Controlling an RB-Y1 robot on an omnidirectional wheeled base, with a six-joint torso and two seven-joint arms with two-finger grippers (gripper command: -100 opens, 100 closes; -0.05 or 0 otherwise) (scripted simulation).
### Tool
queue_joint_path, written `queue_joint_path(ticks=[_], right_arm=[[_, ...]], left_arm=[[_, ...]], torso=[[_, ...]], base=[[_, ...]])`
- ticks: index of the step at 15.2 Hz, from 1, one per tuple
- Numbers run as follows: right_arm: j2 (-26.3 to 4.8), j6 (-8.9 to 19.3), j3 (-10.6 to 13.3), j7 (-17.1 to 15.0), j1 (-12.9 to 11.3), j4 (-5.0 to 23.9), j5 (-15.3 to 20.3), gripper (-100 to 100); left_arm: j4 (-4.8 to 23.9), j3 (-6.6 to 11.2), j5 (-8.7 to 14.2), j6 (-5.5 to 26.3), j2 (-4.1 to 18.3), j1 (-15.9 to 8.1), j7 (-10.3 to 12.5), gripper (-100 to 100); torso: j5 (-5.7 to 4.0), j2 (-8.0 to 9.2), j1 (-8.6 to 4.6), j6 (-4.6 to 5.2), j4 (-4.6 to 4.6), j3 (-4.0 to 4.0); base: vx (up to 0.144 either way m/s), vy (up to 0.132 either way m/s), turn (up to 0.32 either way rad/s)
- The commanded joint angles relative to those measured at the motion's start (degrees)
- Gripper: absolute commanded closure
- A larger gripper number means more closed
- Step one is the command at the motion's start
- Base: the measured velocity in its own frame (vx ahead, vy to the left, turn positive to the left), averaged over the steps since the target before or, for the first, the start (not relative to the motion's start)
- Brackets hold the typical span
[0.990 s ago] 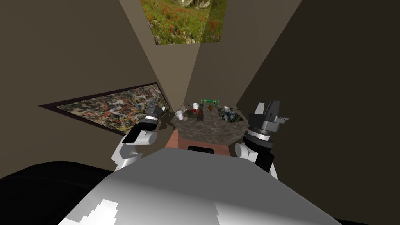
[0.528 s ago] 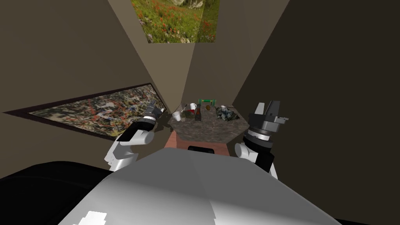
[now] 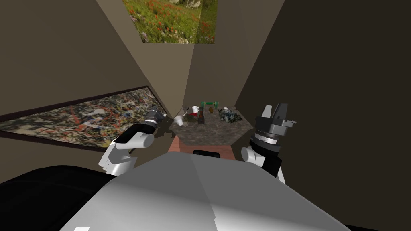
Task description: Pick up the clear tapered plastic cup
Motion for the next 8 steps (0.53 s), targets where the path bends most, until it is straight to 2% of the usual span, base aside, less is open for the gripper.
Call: queue_joint_path(ticks=[1,2,3,5,6,8], right_arm=[[0.00,0.00,0.00,0.00,0.00,0.00,0.00,0],[0.00,0.00,0.00,0.00,0.00,0.00,0.00,0],[0.00,0.00,0.00,0.00,-0.01,0.00,0.00,0],[0.00,0.00,0.00,0.00,0.00,0.00,0.00,0],[0.00,0.00,0.00,0.00,0.00,0.00,0.00,0],[0.00,0.00,0.00,0.00,-0.01,0.00,0.00,0]], left_arm=[[-0.04,0.08,-0.03,2.41,-0.08,-0.16,-0.09,-100],[0.23,1.68,1.38,3.93,0.96,-0.02,-0.29,-100],[0.23,1.68,1.38,5.12,0.96,-0.02,-0.29,-100],[0.23,1.68,1.38,6.75,0.96,-0.02,-0.29,-100],[0.57,3.26,2.81,8.81,2.00,0.16,-0.58,-100],[0.57,3.26,2.81,10.88,2.00,0.16,-0.58,-100]], torso=[[0.00,0.00,0.00,0.00,0.00,0.00],[0.00,0.00,-0.02,-0.01,0.00,0.00],[-0.01,-0.01,-0.03,0.03,0.00,0.00],[-0.01,-0.01,-0.03,0.01,0.00,-0.01],[0.00,-0.01,-0.03,-0.01,0.00,0.00],[-0.01,-0.01,-0.02,0.04,0.00,-0.01]], base=[[-0.001,0.009,0.017],[0.001,0.003,-0.146],[0.000,0.006,-0.236],[-0.001,0.009,-0.062],[0.001,0.006,-0.140],[0.000,0.010,-0.180]])
